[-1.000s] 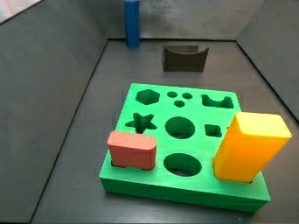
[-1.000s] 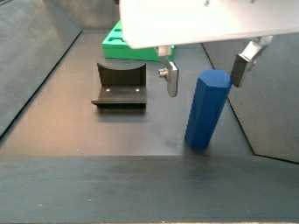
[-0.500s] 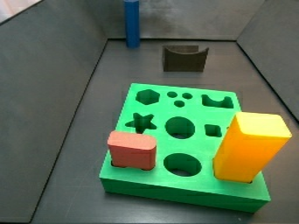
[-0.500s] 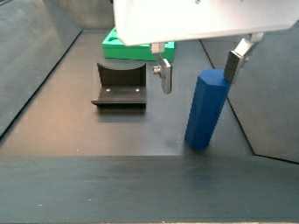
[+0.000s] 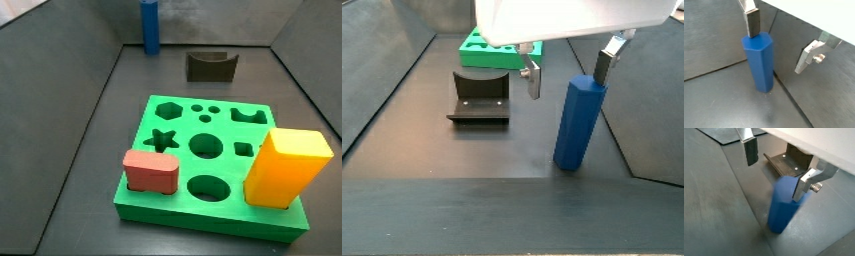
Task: Pick up the hexagon object. Move up. Move to above the board. Insert the hexagon object.
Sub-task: Pick up the hexagon object.
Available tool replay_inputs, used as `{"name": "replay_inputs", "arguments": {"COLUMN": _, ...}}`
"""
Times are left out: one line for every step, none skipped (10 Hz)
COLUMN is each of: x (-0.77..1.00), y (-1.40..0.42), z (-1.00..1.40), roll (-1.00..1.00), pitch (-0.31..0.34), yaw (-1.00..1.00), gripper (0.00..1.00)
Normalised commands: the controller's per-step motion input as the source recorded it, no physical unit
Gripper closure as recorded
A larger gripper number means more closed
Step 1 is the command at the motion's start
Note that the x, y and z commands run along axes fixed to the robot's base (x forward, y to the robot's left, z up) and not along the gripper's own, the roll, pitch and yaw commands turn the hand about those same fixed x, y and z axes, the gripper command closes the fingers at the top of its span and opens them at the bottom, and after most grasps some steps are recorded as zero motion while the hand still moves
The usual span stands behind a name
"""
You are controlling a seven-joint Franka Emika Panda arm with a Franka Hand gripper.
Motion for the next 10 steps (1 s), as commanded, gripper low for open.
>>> {"name": "replay_inputs", "arguments": {"x": -0.07, "y": -0.03, "z": 0.20, "roll": 0.46, "pitch": 0.147, "yaw": 0.29, "gripper": 0.00}}
{"name": "replay_inputs", "arguments": {"x": -0.11, "y": -0.03, "z": 0.15, "roll": 0.42, "pitch": 0.116, "yaw": 0.26, "gripper": 0.00}}
{"name": "replay_inputs", "arguments": {"x": -0.20, "y": -0.01, "z": 0.00, "roll": 0.37, "pitch": 0.060, "yaw": 0.22, "gripper": 0.00}}
{"name": "replay_inputs", "arguments": {"x": -0.24, "y": -0.02, "z": -0.35, "roll": 0.32, "pitch": 0.011, "yaw": 0.21, "gripper": 0.00}}
{"name": "replay_inputs", "arguments": {"x": -0.13, "y": -0.11, "z": -0.72, "roll": 0.27, "pitch": 0.000, "yaw": 0.20, "gripper": 0.00}}
{"name": "replay_inputs", "arguments": {"x": -0.10, "y": -0.01, "z": -0.88, "roll": 0.21, "pitch": 0.000, "yaw": 0.21, "gripper": 0.00}}
{"name": "replay_inputs", "arguments": {"x": -0.04, "y": 0.00, "z": -0.81, "roll": 0.07, "pitch": -0.063, "yaw": 0.25, "gripper": 0.00}}
{"name": "replay_inputs", "arguments": {"x": -0.03, "y": 0.01, "z": -0.57, "roll": 0.00, "pitch": -0.116, "yaw": 0.25, "gripper": 0.00}}
{"name": "replay_inputs", "arguments": {"x": -0.09, "y": 0.05, "z": 0.00, "roll": -0.04, "pitch": -0.054, "yaw": -0.01, "gripper": 0.00}}
{"name": "replay_inputs", "arguments": {"x": 0.00, "y": 0.00, "z": 0.00, "roll": 0.00, "pitch": -0.010, "yaw": 0.00, "gripper": 0.00}}
